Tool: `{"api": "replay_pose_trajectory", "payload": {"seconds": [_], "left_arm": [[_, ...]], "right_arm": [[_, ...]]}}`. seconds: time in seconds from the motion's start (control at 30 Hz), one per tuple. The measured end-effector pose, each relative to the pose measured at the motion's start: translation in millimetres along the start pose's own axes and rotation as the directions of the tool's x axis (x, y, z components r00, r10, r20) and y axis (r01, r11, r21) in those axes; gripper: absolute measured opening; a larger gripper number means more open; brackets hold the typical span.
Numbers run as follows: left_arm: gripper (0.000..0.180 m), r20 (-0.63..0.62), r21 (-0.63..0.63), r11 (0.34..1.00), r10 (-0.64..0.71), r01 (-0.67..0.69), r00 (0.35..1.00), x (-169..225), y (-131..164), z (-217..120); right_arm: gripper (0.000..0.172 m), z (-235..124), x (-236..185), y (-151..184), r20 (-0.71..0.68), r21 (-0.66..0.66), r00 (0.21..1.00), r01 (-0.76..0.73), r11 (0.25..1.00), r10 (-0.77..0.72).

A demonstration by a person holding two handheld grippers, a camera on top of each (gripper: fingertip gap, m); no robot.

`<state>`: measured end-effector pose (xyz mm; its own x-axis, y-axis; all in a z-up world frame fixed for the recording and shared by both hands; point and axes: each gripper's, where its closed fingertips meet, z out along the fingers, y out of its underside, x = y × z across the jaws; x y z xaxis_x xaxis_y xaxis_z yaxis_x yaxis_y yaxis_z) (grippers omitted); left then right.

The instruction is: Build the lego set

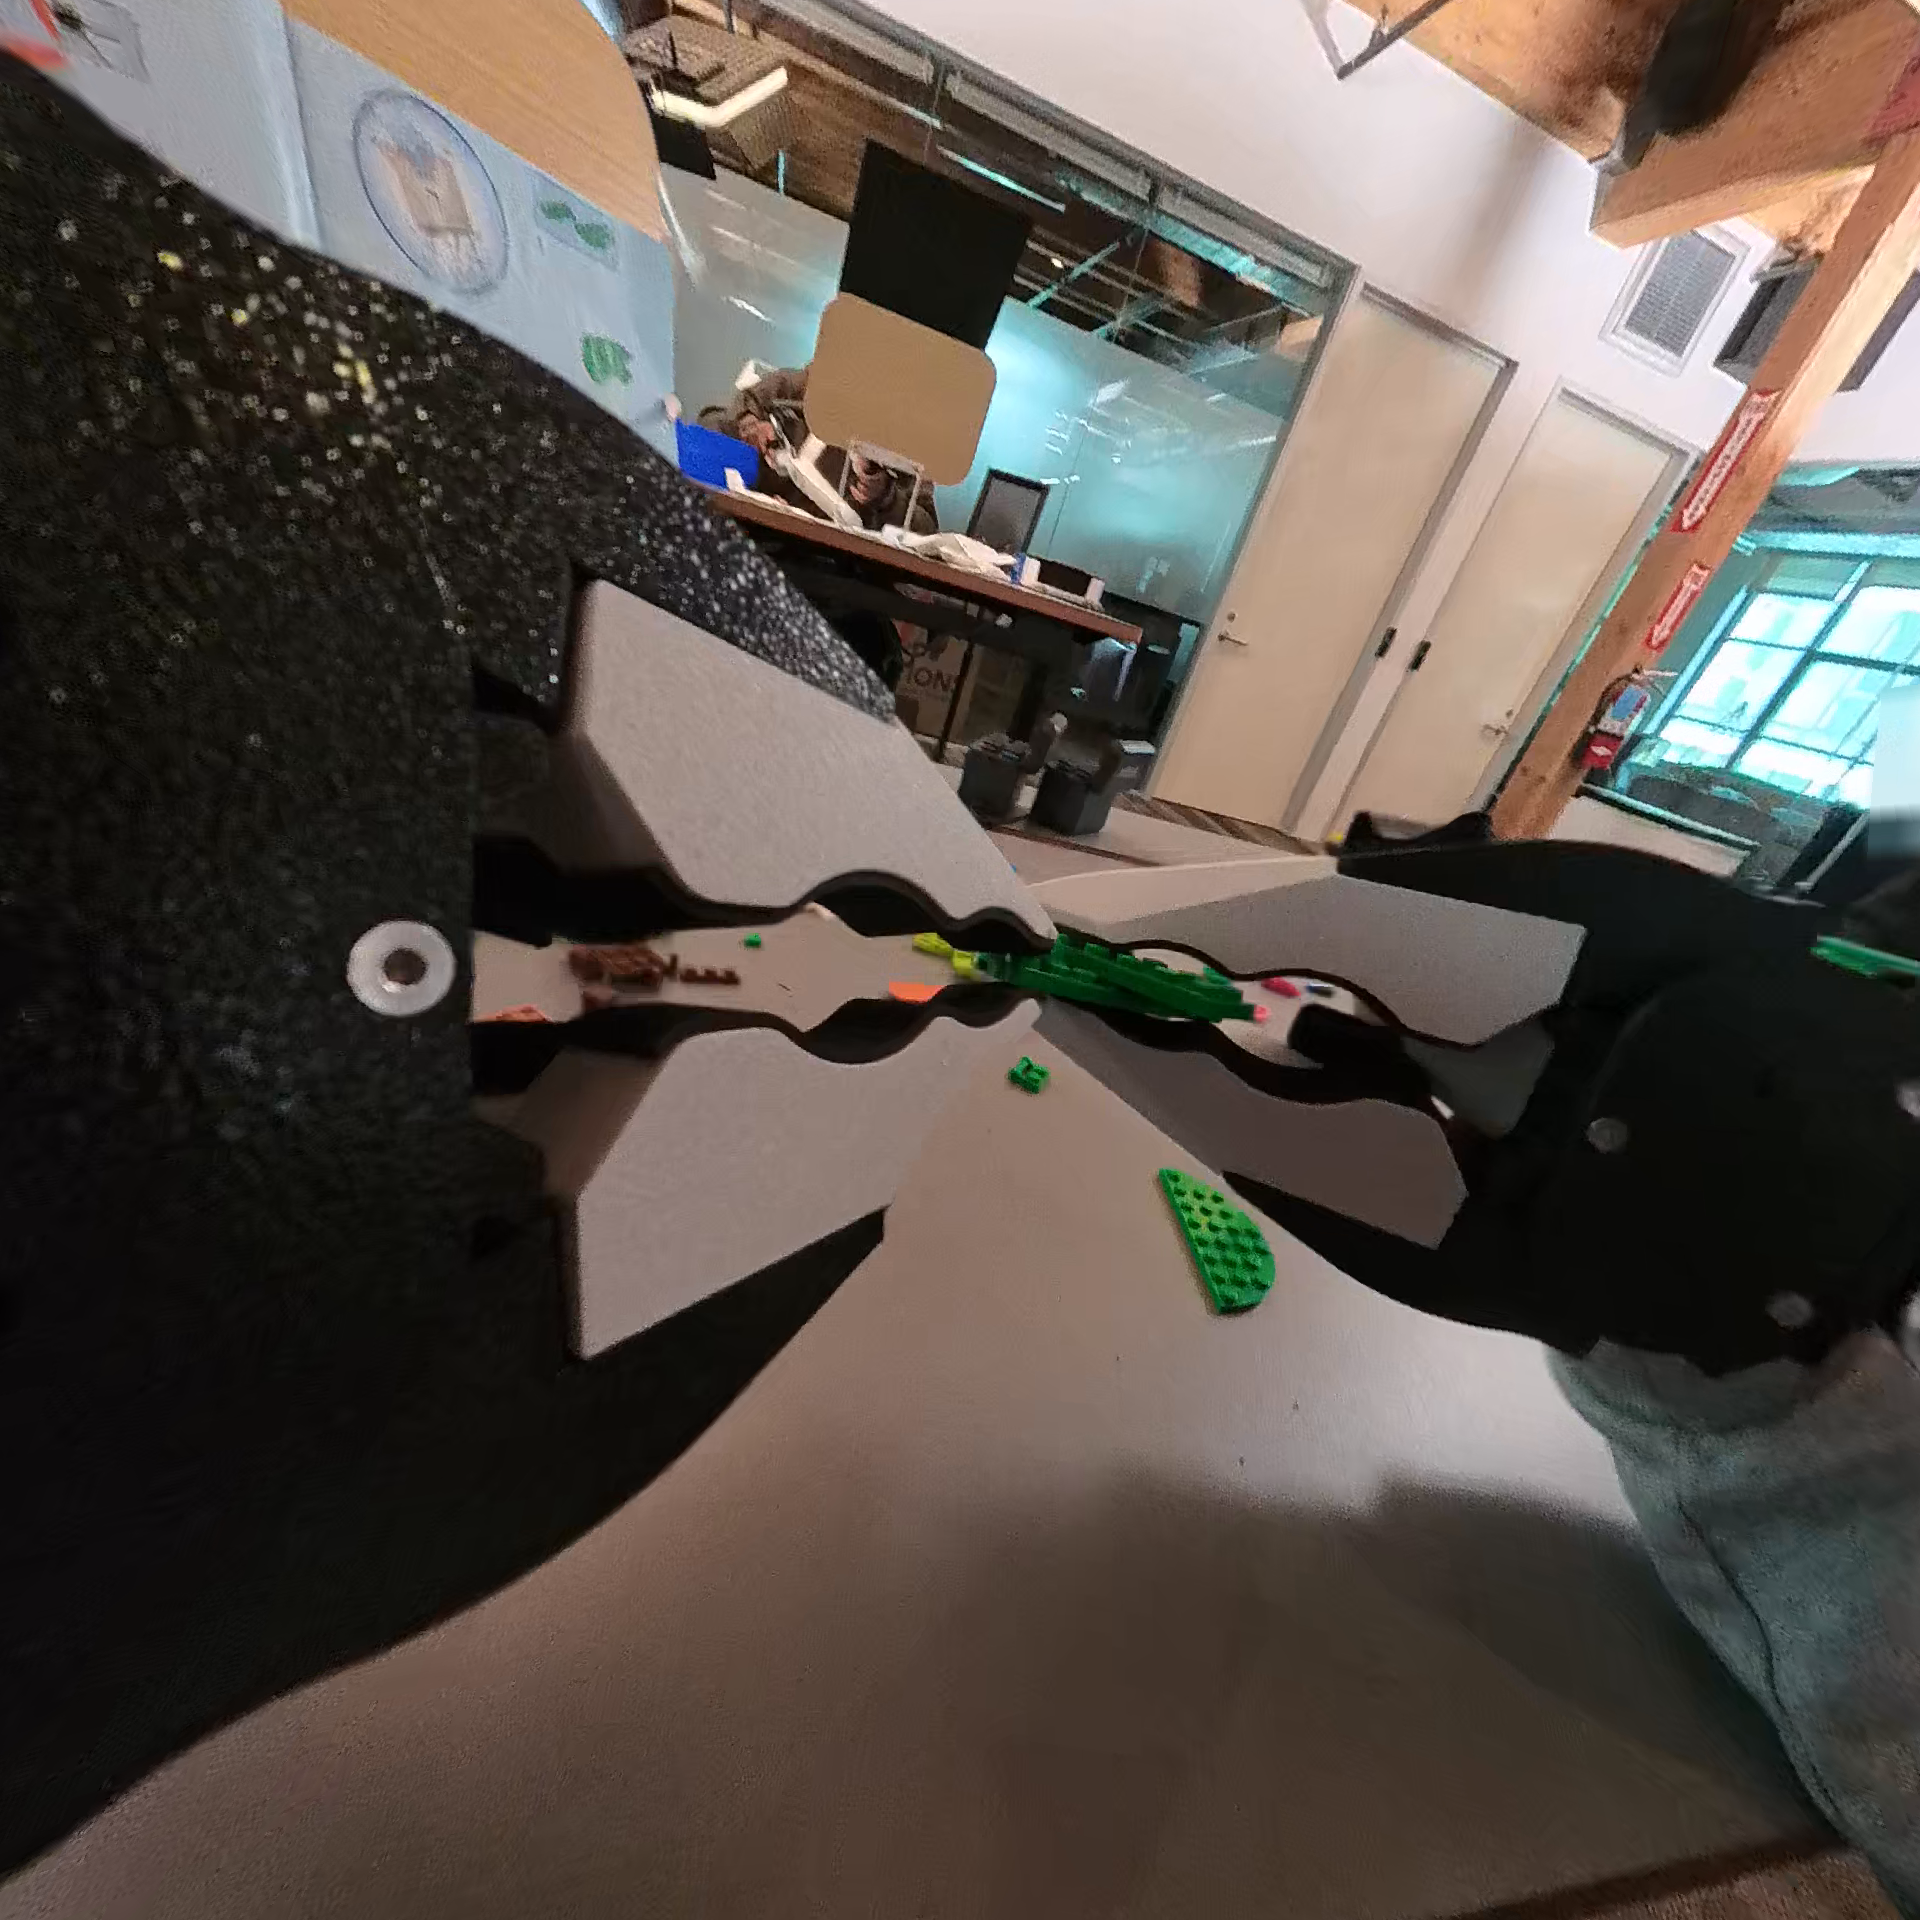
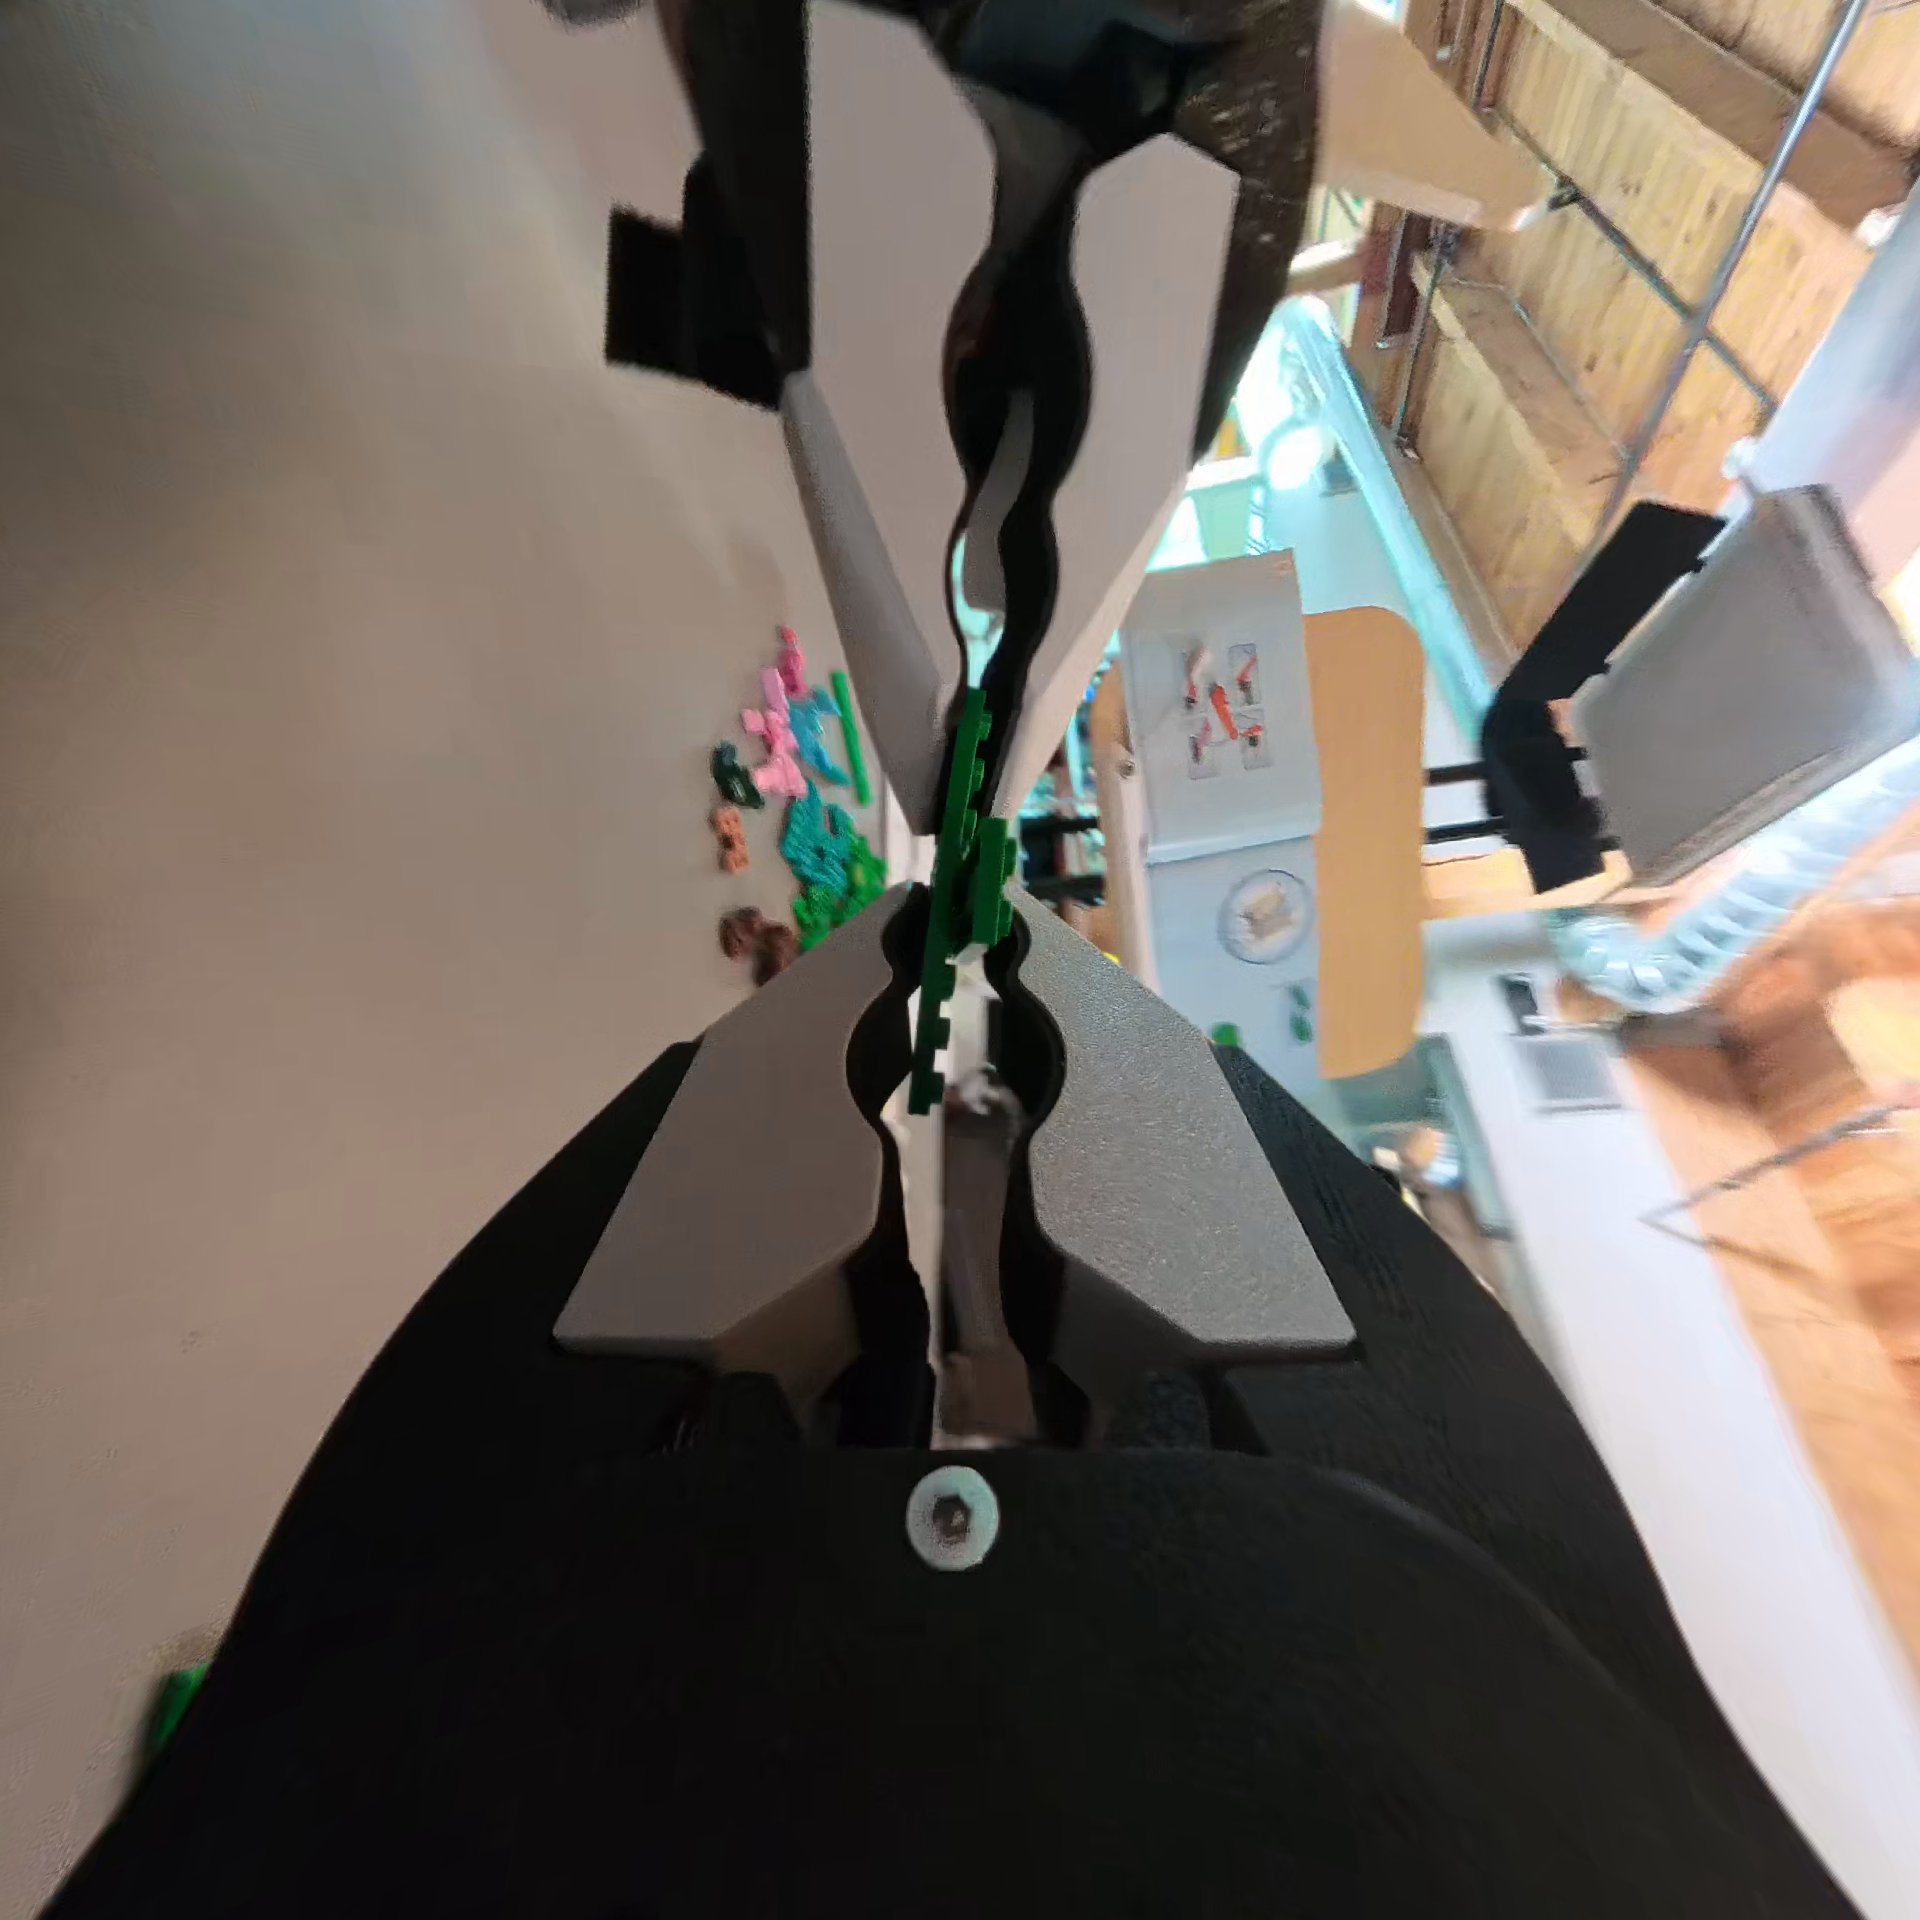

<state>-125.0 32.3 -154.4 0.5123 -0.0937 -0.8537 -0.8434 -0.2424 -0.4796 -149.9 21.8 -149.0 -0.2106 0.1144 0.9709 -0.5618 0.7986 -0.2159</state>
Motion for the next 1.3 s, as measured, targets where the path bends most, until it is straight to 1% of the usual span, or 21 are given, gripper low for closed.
{"api": "replay_pose_trajectory", "payload": {"seconds": [0.07, 0.13, 0.2, 0.3, 0.47, 0.63, 0.67, 0.7, 0.8, 0.9, 0.97, 1.03, 1.1, 1.13, 1.17, 1.23, 1.27, 1.3], "left_arm": [[0.002, -0.012, 0.057, 0.997, -0.058, 0.059, 0.998, -2, -7, -3], [0.002, -0.012, 0.077, 0.994, -0.074, 0.075, 0.997, -4, -10, -4], [0.002, -0.014, 0.058, 0.997, -0.059, 0.060, 0.998, -2, -7, -3], [0.002, -0.023, 0.053, 0.996, -0.071, 0.072, 0.997, 0, -6, -2], [0.001, -0.027, 0.062, 0.995, -0.078, 0.079, 0.997, 0, -6, -2], [0.001, -0.033, 0.059, 0.996, -0.067, 0.069, 0.997, 2, -6, -3], [0.001, -0.035, 0.060, 0.996, -0.068, 0.070, 0.997, 2, -6, -3], [0.001, -0.035, 0.063, 0.995, -0.068, 0.070, 0.997, 2, -6, -3], [0.001, -0.033, 0.064, 0.995, -0.069, 0.071, 0.997, 1, -6, -4], [0.002, -0.046, 0.043, 0.997, -0.067, 0.069, 0.997, 4, -1, -3], [0.002, -0.052, 0.007, 0.998, -0.067, 0.067, 0.996, 4, 9, -4], [0.002, -0.038, -0.038, 0.997, -0.074, 0.073, 0.996, 1, 24, -7], [0.002, -0.013, -0.075, 0.994, -0.086, 0.085, 0.996, -3, 42, -10], [0.002, 0.005, -0.095, 0.992, -0.084, 0.084, 0.996, -5, 50, -11], [0.001, 0.029, -0.113, 0.991, -0.070, 0.073, 0.997, -8, 58, -12], [0.001, 0.085, -0.150, 0.988, -0.013, 0.026, 0.996, -12, 71, -13], [0.001, 0.112, -0.172, 0.985, 0.022, -0.002, 0.993, -13, 76, -12], [0.001, 0.131, -0.191, 0.981, 0.050, -0.024, 0.990, -13, 81, -11]], "right_arm": [[0.008, -3, 2, -6, 0.033, 0.067, 0.993, -0.117, 0.991, 0.115], [0.008, -3, 3, -6, 0.020, 0.071, 0.995, -0.097, 0.993, 0.096], [0.009, -2, 0, -4, 0.024, 0.065, 0.996, -0.086, 0.994, 0.085], [0.013, -2, -2, -2, 0.029, 0.067, 0.996, -0.089, 0.994, 0.087], [0.014, -3, -3, -3, 0.035, 0.077, 0.993, -0.111, 0.991, 0.109], [0.022, -5, -4, -4, 0.048, 0.097, 0.989, -0.141, 0.985, 0.136], [0.021, -5, -4, -5, 0.055, 0.104, 0.988, -0.150, 0.983, 0.145], [0.016, -6, -5, -5, 0.063, 0.106, 0.986, -0.160, 0.981, 0.154], [0.007, -6, -9, -5, 0.087, 0.106, 0.984, -0.162, 0.981, 0.153], [0.007, -4, -14, 0, 0.097, 0.089, 0.986, -0.144, 0.986, 0.135], [0.013, -5, -14, 7, 0.106, 0.074, 0.984, -0.155, 0.985, 0.146], [0.022, -6, -13, 23, 0.136, 0.039, 0.969, -0.212, 0.977, 0.205], [0.026, -7, -14, 48, 0.181, -0.044, 0.927, -0.327, 0.944, 0.329], [0.027, -7, -17, 62, 0.207, -0.110, 0.883, -0.406, 0.907, 0.421], [0.030, -7, -22, 76, 0.235, -0.184, 0.821, -0.489, 0.853, 0.521], [0.037, -6, -37, 96, 0.273, -0.342, 0.646, -0.627, 0.699, 0.713], [0.040, -7, -46, 102, 0.280, -0.412, 0.566, -0.659, 0.630, 0.775], [0.043, -9, -56, 103, 0.307, -0.468, 0.505, -0.658, 0.590, 0.807]]}}
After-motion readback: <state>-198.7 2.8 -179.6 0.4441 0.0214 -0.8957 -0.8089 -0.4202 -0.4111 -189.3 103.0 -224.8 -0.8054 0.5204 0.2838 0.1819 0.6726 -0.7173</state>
